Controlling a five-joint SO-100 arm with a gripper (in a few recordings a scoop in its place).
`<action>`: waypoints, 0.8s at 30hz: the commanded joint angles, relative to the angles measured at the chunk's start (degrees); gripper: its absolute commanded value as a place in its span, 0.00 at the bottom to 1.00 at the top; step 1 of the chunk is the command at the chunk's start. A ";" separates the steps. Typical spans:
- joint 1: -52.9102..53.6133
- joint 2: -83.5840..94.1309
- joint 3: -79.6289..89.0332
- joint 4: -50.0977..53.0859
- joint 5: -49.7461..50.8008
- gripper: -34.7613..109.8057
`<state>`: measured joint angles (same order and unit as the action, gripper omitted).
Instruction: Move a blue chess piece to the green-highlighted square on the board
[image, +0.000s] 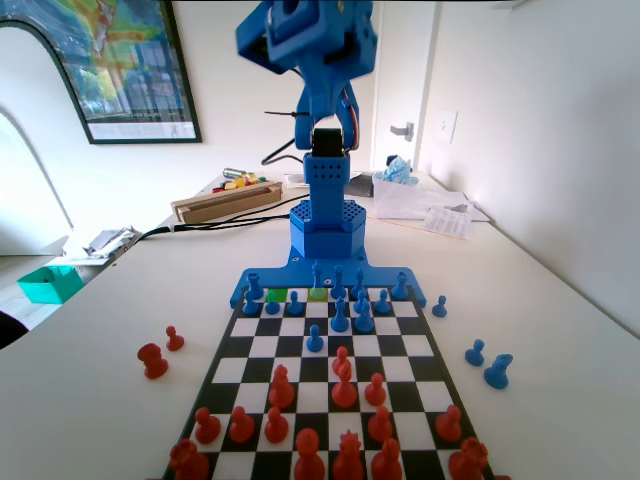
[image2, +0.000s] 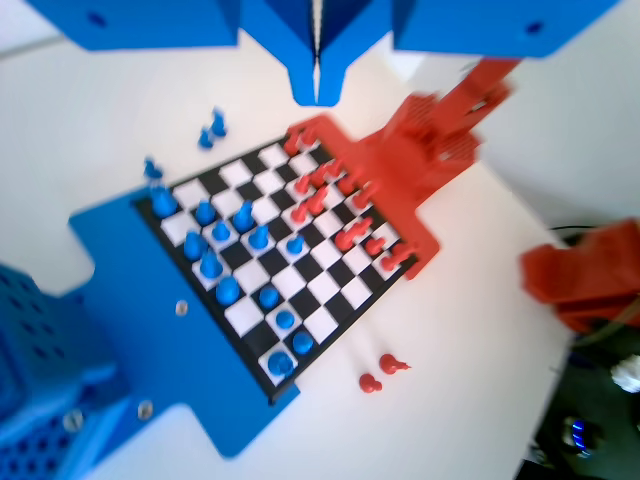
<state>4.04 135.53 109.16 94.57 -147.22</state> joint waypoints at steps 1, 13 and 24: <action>3.69 -4.75 1.58 -1.58 -7.38 0.25; 5.36 -11.69 10.99 -3.96 -9.93 0.29; 7.73 -15.03 22.41 -17.93 -8.61 0.31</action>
<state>10.55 119.97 130.96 77.96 -155.30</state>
